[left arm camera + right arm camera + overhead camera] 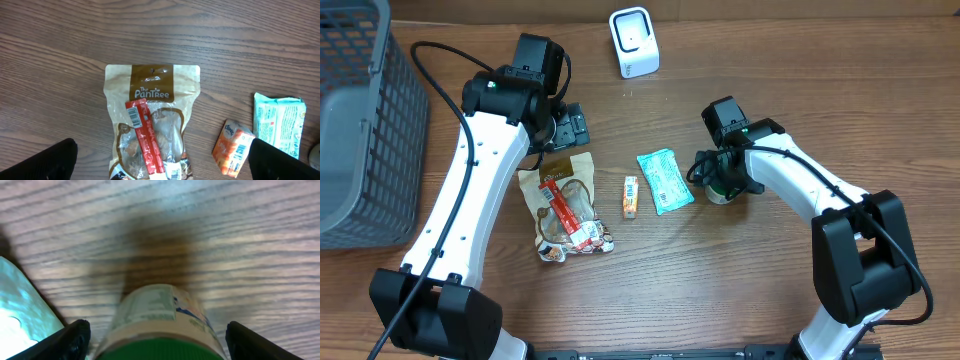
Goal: Scan the item barcode
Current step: 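Close the right gripper around the green-lidded jar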
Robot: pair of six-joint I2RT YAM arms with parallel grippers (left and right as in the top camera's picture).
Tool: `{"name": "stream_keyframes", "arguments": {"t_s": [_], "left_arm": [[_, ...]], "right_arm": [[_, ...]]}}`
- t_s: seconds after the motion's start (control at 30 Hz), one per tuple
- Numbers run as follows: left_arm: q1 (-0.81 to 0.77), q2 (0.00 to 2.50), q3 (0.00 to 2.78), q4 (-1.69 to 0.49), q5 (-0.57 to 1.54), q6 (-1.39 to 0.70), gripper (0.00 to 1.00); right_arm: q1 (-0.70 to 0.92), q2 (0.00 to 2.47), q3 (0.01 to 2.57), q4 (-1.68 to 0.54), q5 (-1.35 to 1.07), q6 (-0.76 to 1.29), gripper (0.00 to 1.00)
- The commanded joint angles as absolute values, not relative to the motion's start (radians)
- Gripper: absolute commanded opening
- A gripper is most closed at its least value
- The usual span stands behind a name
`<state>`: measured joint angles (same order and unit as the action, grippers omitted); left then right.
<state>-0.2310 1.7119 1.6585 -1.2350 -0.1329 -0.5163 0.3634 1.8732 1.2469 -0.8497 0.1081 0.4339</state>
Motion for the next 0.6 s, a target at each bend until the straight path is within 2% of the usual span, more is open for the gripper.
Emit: {"name": "stream_keyframes", "arguments": {"t_s": [0.0, 0.13, 0.57], "left_arm": [[-0.229, 1.694, 1.674, -1.237, -0.145, -0.501, 1.0], [-0.229, 1.694, 1.674, -1.237, -0.145, -0.501, 1.0], [-0.229, 1.694, 1.674, -1.237, -0.145, -0.501, 1.0]], "right_arm": [[0.364, 1.876, 1.234, -0.843, 0.111, 0.437, 0.87], [0.364, 1.876, 1.231, -0.851, 0.111, 0.437, 0.84], [0.364, 1.876, 1.221, -0.87, 0.112, 0.437, 0.83]]}}
